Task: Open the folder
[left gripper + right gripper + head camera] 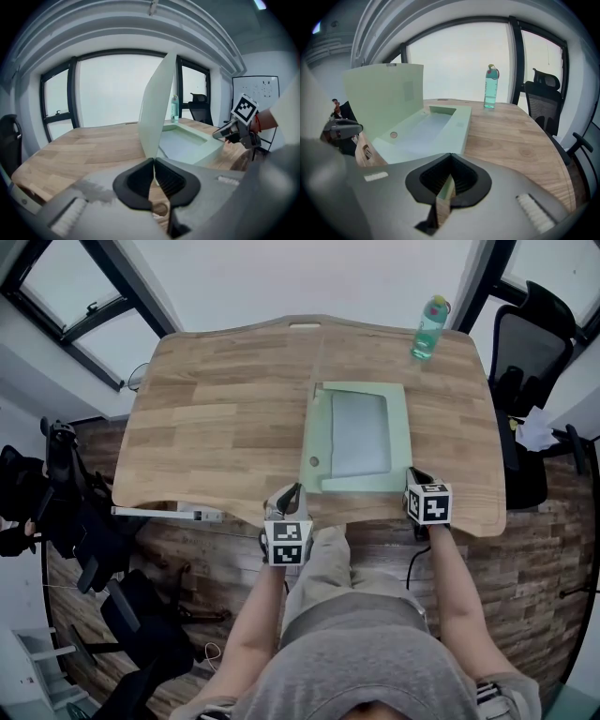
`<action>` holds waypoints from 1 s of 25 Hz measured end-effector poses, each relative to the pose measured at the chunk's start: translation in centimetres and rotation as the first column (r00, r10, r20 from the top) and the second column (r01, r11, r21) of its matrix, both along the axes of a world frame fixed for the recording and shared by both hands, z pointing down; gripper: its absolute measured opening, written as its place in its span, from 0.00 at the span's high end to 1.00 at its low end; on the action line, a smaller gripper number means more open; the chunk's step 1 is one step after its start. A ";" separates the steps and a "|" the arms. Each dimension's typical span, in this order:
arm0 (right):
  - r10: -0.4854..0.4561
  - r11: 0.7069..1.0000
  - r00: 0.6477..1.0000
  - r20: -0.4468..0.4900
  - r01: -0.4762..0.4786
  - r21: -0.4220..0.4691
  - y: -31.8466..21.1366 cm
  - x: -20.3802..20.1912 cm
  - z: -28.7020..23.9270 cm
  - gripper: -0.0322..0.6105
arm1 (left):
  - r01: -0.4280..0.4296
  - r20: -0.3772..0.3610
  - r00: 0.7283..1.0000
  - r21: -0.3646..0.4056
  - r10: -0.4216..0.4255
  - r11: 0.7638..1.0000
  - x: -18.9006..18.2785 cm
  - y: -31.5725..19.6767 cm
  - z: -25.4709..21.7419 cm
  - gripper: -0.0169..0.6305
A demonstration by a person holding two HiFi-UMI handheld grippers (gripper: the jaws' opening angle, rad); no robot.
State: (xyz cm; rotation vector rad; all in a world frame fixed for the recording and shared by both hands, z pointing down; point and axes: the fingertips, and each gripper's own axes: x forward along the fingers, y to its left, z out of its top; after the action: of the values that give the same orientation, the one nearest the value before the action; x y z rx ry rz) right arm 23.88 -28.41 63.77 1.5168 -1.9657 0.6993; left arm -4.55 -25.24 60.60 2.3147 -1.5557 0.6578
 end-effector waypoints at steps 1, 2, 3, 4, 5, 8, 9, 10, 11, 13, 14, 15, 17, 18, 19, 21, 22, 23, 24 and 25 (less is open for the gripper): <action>-0.001 1.000 1.000 -0.003 0.001 -0.002 0.0 0.0 0.0 0.95 | 0.025 -0.005 1.000 -0.006 -0.025 1.000 -0.3 -0.1 0.2 0.95; -0.002 1.000 1.000 -0.006 0.002 -0.004 -0.1 0.0 0.0 0.95 | 0.051 -0.009 0.999 -0.012 -0.051 0.999 -0.6 -0.1 0.3 0.95; -0.003 1.000 1.000 -0.009 0.002 -0.006 -0.1 0.0 0.0 0.95 | 0.077 -0.010 0.997 -0.018 -0.077 0.997 -1.0 -0.2 0.5 0.95; -0.001 1.000 1.000 -0.010 0.001 -0.008 -0.1 0.0 0.0 0.95 | 0.101 -0.010 0.995 -0.024 -0.102 0.995 -1.3 -0.2 0.7 0.95; 0.001 1.000 1.000 -0.010 -0.001 -0.010 -0.1 0.0 0.0 0.95 | 0.124 -0.008 0.992 -0.030 -0.124 0.992 -1.7 -0.2 0.9 0.95; 0.006 1.000 1.000 -0.010 -0.006 -0.009 -0.1 0.0 -0.1 0.95 | 0.183 0.000 0.983 -0.046 -0.183 0.982 -2.9 -0.3 1.5 0.91; 0.007 1.000 1.000 -0.010 -0.007 -0.006 -0.1 0.1 -0.1 0.95 | 0.201 0.001 0.980 -0.052 -0.201 0.978 -3.3 -0.3 1.7 0.89; 0.009 1.000 1.000 -0.011 -0.009 -0.004 -0.1 0.1 -0.1 0.95 | 0.217 0.000 0.976 -0.058 -0.218 0.974 -3.7 -0.3 1.8 0.86; 0.011 1.000 1.000 -0.011 -0.011 -0.003 -0.1 0.1 0.0 0.95 | 0.232 -0.003 0.973 -0.065 -0.233 0.970 -4.1 -0.4 2.0 0.84; 0.014 1.000 1.000 -0.010 -0.014 -0.001 -0.1 0.2 0.0 0.95 | 0.255 -0.004 0.967 -0.082 -0.256 0.964 -4.8 -0.4 2.4 0.80; 0.016 1.000 1.000 -0.010 -0.016 -0.001 -0.1 0.1 -0.1 0.95 | 0.263 0.000 0.964 -0.091 -0.264 0.960 -5.1 -0.5 2.8 0.78; 0.017 1.000 1.000 -0.010 -0.017 -0.001 -0.2 0.2 -0.1 0.95 | 0.271 0.006 0.962 -0.099 -0.272 0.957 -5.5 -0.5 3.2 0.77; 0.020 1.000 1.000 -0.012 -0.020 -0.004 -0.1 0.2 -0.1 0.95 | 0.291 0.020 0.957 -0.114 -0.290 0.950 -6.1 -0.4 4.0 0.74; 0.021 1.000 1.000 -0.013 -0.021 -0.005 -0.1 0.2 -0.1 0.95 | 0.302 0.024 0.953 -0.121 -0.302 0.945 -6.4 -0.4 4.4 0.72; 0.023 1.000 1.000 -0.013 -0.023 -0.005 -0.1 0.2 -0.1 0.95 | 0.314 0.027 0.949 -0.129 -0.313 0.941 -6.7 -0.4 4.6 0.71; 0.025 1.000 1.000 -0.013 -0.025 0.000 -0.1 0.2 -0.1 0.95 | 0.334 0.033 0.942 -0.142 -0.333 0.932 -7.2 -0.4 5.2 0.68; 0.026 1.000 1.000 -0.014 -0.026 0.002 -0.1 0.1 -0.1 0.95 | 0.343 0.036 0.939 -0.149 -0.341 0.928 -7.5 -0.4 5.4 0.67; 0.027 1.000 1.000 -0.015 -0.027 0.003 -0.1 0.1 -0.2 0.95 | 0.350 0.040 0.937 -0.155 -0.348 0.924 -7.7 -0.4 5.8 0.66; 0.030 1.000 0.999 -0.016 -0.030 0.003 -0.1 0.2 -0.2 0.95 | 0.358 0.043 0.934 -0.161 -0.355 0.920 -7.9 -0.5 6.2 0.65; 0.032 0.999 0.999 -0.015 -0.032 0.003 -0.1 0.2 -0.2 0.95 | 0.366 0.047 0.930 -0.169 -0.363 0.915 -8.1 -0.5 6.7 0.64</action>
State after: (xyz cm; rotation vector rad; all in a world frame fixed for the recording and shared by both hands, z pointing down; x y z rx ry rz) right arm 24.05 -28.49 63.62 1.5535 -1.9356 0.6970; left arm -12.69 -25.70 67.33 1.8277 -1.7928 0.6824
